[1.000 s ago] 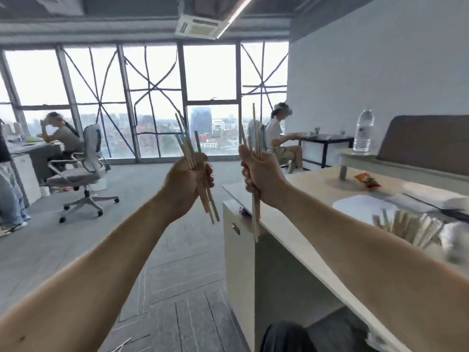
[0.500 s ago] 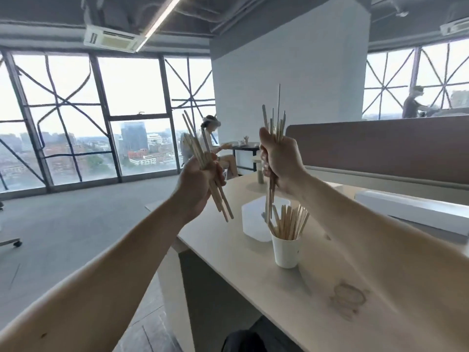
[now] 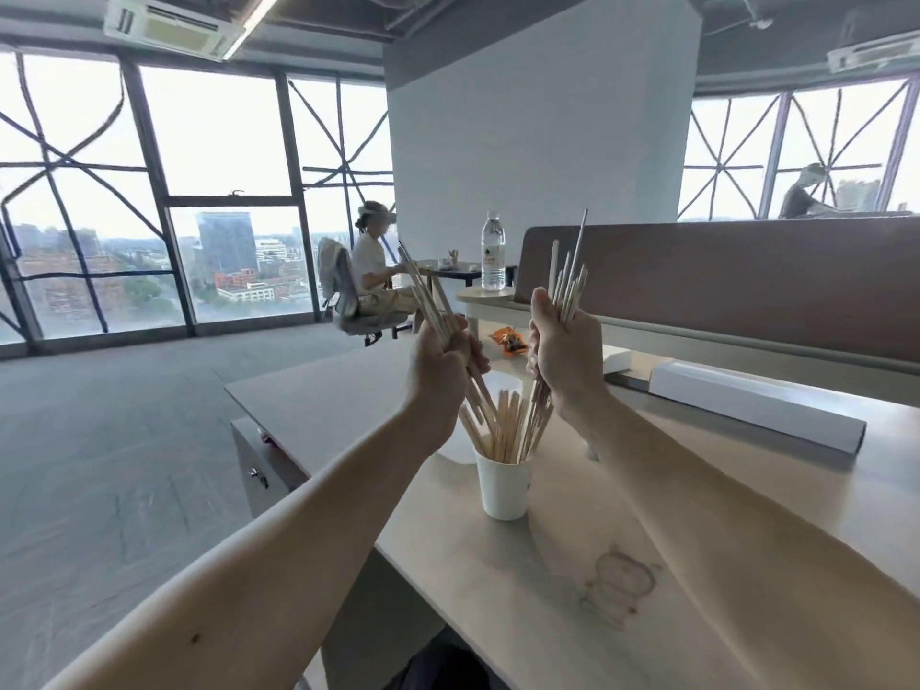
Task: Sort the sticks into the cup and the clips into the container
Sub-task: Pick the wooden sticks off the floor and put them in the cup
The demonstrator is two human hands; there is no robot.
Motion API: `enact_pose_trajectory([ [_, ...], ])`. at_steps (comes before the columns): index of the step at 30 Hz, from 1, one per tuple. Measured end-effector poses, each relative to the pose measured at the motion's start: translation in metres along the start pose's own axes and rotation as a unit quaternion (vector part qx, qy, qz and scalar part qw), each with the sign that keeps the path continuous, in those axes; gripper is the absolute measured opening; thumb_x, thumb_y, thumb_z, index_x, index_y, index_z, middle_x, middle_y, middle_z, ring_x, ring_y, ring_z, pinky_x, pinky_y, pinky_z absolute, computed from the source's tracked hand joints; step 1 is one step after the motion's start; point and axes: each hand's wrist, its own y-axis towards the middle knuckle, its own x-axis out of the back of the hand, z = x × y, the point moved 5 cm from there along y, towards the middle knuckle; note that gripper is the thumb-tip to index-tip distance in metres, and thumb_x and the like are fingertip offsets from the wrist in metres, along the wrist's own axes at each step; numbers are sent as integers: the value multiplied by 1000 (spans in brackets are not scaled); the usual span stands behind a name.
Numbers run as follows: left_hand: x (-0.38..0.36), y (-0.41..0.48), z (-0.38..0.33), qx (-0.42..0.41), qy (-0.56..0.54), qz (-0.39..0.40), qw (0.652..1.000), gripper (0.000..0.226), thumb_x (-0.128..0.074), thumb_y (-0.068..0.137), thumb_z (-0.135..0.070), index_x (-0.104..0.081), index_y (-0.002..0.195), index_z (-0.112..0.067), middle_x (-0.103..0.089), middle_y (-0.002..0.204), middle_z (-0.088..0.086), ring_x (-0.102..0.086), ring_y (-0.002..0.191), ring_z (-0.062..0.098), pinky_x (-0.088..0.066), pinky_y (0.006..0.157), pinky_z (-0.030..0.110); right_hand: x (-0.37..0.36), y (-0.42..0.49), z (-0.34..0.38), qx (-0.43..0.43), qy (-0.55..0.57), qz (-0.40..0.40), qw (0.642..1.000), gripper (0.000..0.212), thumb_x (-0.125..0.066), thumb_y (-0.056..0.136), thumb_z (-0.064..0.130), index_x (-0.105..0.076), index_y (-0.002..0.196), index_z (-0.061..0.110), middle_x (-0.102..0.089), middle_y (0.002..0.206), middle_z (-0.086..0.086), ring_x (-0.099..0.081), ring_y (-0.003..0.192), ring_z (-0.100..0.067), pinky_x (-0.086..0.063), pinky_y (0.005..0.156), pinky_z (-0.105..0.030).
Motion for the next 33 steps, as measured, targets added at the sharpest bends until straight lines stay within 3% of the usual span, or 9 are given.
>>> enact_pose_trajectory([
  [8,-16,-1,11,-35,93,16,995,24,-33,101,1,-45,91,-17,-55,76,9,-62,70,20,-54,68,28,5,-1,-14,17,14,-43,999,49,-52,101,36,-47,55,21,-44,44,6,-41,38,-16,-34,46,-32],
  [15,-16,-1,21,-43,178,50,982,7,-37,103,-7,-43,99,-9,-66,87,11,-69,89,21,-52,83,35,7,-5,-24,12,-19,-22,1000,47,-48,103,35,-53,64,9,-48,48,0,-46,40,-15,-39,45,-29],
  [18,-14,-1,31,-25,178,49,982,13,-37,102,-8,-42,93,-16,-68,87,9,-69,91,22,-53,89,45,7,-7,-26,14,-44,-16,999,48,-48,102,38,-54,62,13,-50,49,-1,-48,42,-16,-44,50,-34],
  [22,-12,-2,42,-17,193,40,980,17,-39,101,-12,-42,89,-23,-70,78,-3,-70,86,19,-54,85,49,6,-8,-27,19,-90,-18,996,46,-48,102,40,-54,61,19,-54,53,0,-52,47,-16,-46,56,-35],
  [29,-10,-2,53,-8,220,42,975,12,-40,102,-14,-48,94,-16,-65,95,3,-57,80,17,-47,63,28,8,-9,-28,-8,-125,-26,992,45,-48,101,41,-59,67,13,-57,55,1,-56,49,-15,-48,56,-34],
  [31,-8,-3,57,3,219,49,975,13,-42,102,-15,-53,104,-9,-62,101,5,-54,81,13,-46,65,24,8,-9,-26,-7,-130,-17,991,44,-48,101,40,-59,67,16,-57,56,0,-56,50,-15,-48,57,-34],
  [33,-9,-3,62,20,212,69,975,16,-42,103,-14,-53,110,-6,-61,106,9,-58,90,19,-49,73,30,5,-9,-23,-2,-141,3,990,43,-47,102,40,-58,67,17,-58,58,0,-56,51,-13,-48,58,-32],
])
